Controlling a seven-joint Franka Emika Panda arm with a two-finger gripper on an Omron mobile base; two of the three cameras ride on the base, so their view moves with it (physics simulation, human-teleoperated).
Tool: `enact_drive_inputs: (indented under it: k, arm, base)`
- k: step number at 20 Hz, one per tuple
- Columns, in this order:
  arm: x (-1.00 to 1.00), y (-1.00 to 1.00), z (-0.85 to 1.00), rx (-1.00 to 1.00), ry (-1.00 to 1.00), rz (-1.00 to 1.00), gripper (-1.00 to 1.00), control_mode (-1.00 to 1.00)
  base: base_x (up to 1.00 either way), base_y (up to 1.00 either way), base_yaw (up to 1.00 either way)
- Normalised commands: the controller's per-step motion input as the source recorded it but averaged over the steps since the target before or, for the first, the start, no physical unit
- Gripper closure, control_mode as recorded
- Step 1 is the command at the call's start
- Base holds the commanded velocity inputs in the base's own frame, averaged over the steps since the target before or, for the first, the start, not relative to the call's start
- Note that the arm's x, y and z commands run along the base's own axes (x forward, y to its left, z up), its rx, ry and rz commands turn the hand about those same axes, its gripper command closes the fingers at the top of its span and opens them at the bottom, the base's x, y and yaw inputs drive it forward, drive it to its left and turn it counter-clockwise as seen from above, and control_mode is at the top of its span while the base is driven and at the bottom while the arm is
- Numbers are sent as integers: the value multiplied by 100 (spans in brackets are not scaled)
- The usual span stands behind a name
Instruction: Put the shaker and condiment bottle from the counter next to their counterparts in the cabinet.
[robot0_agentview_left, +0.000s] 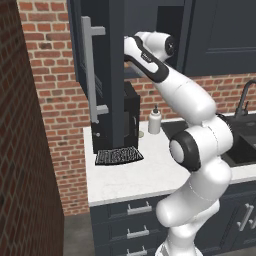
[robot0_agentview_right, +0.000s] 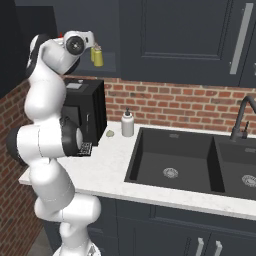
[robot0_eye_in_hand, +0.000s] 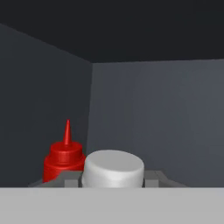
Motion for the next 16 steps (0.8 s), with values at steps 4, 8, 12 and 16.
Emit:
enact_drive_inputs:
  k: [4,8,12,16]
  arm:
    - [15,0,0,0,-5,0,100,-100]
    - [17,0,0,0,-4,0,100,-100]
    - [15,0,0,0,-2,0,100,-100]
    - [12,0,-4,0,0,0,100,-100]
  base:
    - [0,0,0]
    - [0,0,0]
    - [0,0,0]
    - [0,0,0]
